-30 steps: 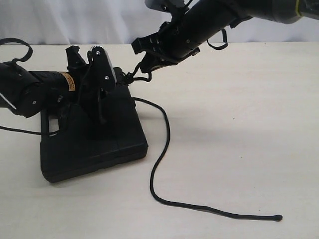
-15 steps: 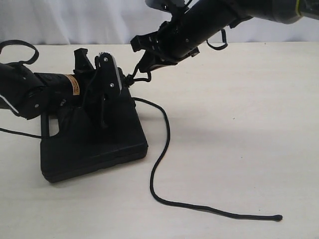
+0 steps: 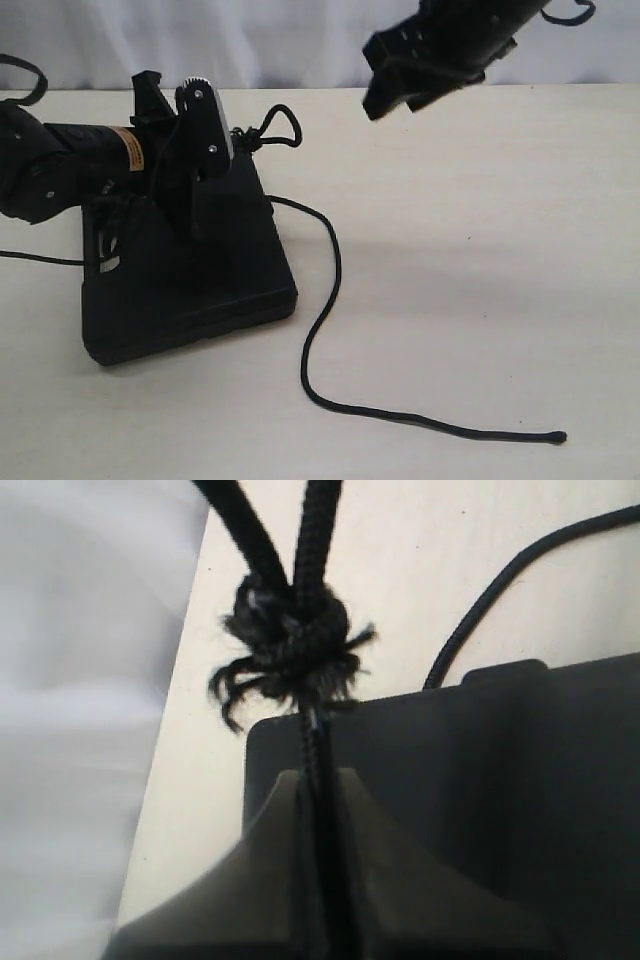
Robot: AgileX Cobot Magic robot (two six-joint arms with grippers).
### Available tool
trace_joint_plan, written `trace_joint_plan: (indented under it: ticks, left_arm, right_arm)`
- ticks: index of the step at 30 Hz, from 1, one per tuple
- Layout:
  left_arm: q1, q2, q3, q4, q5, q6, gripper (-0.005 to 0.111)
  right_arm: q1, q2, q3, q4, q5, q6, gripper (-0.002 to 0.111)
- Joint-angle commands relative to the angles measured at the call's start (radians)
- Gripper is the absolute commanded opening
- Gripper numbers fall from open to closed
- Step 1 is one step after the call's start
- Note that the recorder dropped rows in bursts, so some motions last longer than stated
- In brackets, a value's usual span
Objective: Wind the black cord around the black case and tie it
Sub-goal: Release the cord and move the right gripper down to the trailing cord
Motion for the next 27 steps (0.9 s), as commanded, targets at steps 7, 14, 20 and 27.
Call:
trace_joint_plan:
  ticks: [7,14,20,27]
  left_arm:
    - [-0.002,-0.113,0.002,0.006,0.184,-0.012,0.0]
    - [-0.002,-0.113,0.002,0.006,0.184,-0.012,0.0]
    - [-0.002,-0.113,0.002,0.006,0.184,-0.012,0.0]
    - [-0.002,-0.113,0.002,0.006,0.184,-0.012,0.0]
  right_arm:
    - [0.145,-0.163,0.406,-0.35,0.088,-0.206,0.007]
    - [0.342,-0.181,0.698,-0.351,-0.107,-0.325,0.006]
    - [0.358,-0.109,0.724,-0.287,-0.138,-0.207,0.031]
    - [0.358,-0.034,0.732,-0.246,-0.196,-0.258,0.048]
